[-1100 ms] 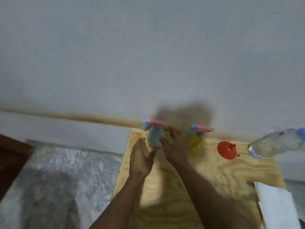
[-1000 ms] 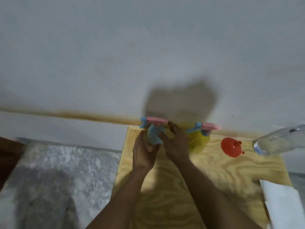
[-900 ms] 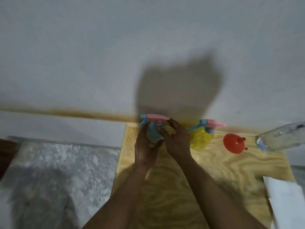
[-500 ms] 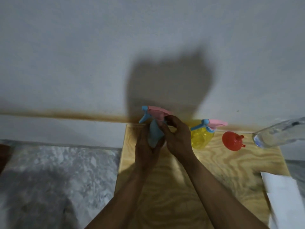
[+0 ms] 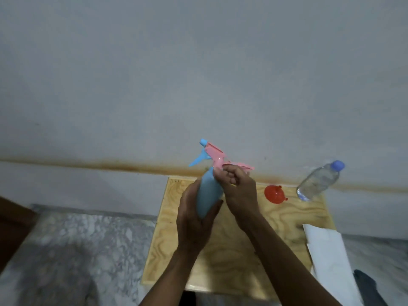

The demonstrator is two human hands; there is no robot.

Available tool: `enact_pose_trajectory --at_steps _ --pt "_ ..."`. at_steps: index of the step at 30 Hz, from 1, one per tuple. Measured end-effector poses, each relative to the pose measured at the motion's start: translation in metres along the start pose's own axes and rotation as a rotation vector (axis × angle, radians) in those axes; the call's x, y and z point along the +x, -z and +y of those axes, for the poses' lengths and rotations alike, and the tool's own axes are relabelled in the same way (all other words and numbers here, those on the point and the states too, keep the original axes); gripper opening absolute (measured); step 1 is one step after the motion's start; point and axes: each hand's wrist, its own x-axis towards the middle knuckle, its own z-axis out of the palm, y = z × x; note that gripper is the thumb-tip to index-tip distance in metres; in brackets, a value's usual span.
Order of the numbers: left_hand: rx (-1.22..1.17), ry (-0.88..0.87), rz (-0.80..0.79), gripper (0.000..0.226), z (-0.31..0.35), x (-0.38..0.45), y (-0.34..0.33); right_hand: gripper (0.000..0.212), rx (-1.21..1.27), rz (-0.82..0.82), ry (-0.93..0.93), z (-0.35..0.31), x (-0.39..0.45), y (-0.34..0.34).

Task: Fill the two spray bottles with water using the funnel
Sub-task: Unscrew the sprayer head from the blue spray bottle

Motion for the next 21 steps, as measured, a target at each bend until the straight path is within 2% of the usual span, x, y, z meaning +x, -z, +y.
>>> enact_pose_trajectory --at_steps 3,7,11,16,21 --pt "0.003 -0.057 0.001 0.063 0.042 -0.024 -0.002 0.022 0.058 -0.049 0.018 -0.016 -0.019 0.027" --pt "-0.022 0.057 -0.022 0.064 0.076 -0.050 0.000 0.024 0.036 -0.162 -0.011 -0.025 -0.038 0.055" --pt "-0.064 0.092 -0.008 0.064 0.090 -0.074 0.007 0.022 0.026 -0.233 -0.015 -0.028 -0.059 0.068" --pt "-0.223 0.213 -0.001 0.063 0.098 -0.085 0.017 0.009 0.107 -0.273 -0.038 -0.036 -0.075 0.067" --pt "-0.336 0.236 -0.036 0.058 0.100 -0.072 0.033 0.018 0.159 -0.198 -0.072 -0.046 -0.082 0.041"
